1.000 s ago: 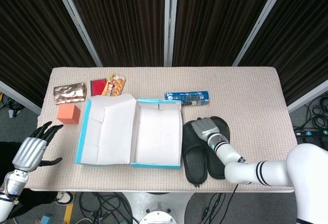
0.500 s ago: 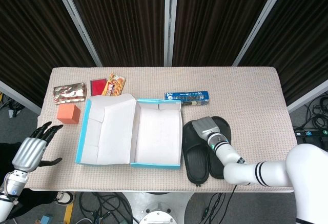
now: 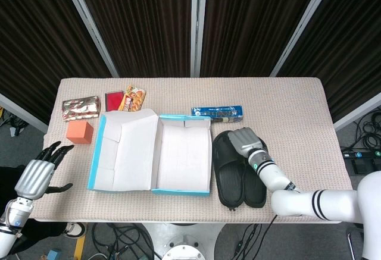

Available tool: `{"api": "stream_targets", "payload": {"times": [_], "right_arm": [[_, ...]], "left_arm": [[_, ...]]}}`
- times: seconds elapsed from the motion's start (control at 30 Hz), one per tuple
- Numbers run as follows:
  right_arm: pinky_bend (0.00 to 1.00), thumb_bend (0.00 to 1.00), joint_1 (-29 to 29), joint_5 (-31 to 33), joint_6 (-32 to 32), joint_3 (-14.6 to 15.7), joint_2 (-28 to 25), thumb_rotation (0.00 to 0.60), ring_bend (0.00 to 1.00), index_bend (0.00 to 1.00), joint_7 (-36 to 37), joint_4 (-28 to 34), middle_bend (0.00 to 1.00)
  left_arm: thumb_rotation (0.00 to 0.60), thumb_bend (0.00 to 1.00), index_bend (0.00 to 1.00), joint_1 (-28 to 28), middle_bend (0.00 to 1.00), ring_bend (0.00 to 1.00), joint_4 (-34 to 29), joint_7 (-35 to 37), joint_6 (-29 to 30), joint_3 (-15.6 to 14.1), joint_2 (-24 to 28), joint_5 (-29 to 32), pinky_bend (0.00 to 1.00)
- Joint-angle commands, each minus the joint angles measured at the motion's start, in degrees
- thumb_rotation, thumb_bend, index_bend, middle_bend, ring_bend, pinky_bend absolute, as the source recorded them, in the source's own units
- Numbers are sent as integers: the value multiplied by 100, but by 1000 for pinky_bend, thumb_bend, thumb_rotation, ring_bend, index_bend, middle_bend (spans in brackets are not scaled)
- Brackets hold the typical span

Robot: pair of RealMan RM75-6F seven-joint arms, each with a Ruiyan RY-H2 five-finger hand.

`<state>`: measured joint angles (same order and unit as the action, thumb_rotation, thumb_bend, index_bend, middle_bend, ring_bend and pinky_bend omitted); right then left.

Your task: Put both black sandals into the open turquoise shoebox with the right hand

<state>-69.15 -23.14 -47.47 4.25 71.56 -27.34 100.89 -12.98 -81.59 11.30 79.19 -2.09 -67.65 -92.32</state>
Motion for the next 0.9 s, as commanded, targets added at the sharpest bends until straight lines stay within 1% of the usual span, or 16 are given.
{"api": "stream_targets", "payload": {"times": [0.03, 0.13, 0.3, 0.4, 0.5, 0.57, 0.67, 0.77, 0.9], "right_arm": [[281, 40, 230, -354, -176, -128, -432, 600, 323, 396, 231, 326, 374], [290, 43, 478, -774, -388, -258, -871, 600, 332, 407, 493, 659, 382], [307, 52, 993, -1650, -777, -603, -1541, 600, 344, 423, 1163, 1146, 398], [316, 57, 1262, -2127, -918, -818, -1784, 600, 352, 432, 1584, 1301, 406], [322, 57, 1458, -2489, -1013, -1023, -1862, 600, 357, 439, 1929, 1336, 410], [325, 57, 1553, -2690, -1051, -1135, -1823, 600, 358, 441, 2128, 1316, 411], [329, 57, 1668, -3025, -1109, -1301, -1624, 600, 358, 442, 2406, 1232, 411], [332, 56, 1734, -3354, -1148, -1431, -1264, 600, 360, 443, 2658, 1079, 413], [333, 52, 1733, -3657, -995, -1610, -593, 600, 361, 444, 3216, 698, 413]], "left_arm": [[600, 0, 96, -1, 144, 41, -9, -11, 0, 2, -2, 0, 162], [600, 0, 96, -10, 144, 41, -24, -33, -3, 6, -7, -6, 162], [600, 0, 96, -37, 144, 41, -59, -75, 3, 27, -11, -29, 162], [600, 0, 96, -49, 144, 41, -90, -103, 18, 35, -1, -50, 162], [600, 0, 96, -51, 144, 41, -125, -134, 38, 40, 10, -62, 162], [600, 0, 96, -44, 144, 41, -137, -147, 58, 41, 14, -69, 162], [600, 0, 96, -38, 144, 41, -143, -150, 79, 51, 17, -60, 162], [600, 0, 96, -28, 144, 41, -128, -132, 98, 55, 16, -53, 162], [600, 0, 96, -12, 144, 42, -86, -92, 129, 62, 19, -41, 162]]}}
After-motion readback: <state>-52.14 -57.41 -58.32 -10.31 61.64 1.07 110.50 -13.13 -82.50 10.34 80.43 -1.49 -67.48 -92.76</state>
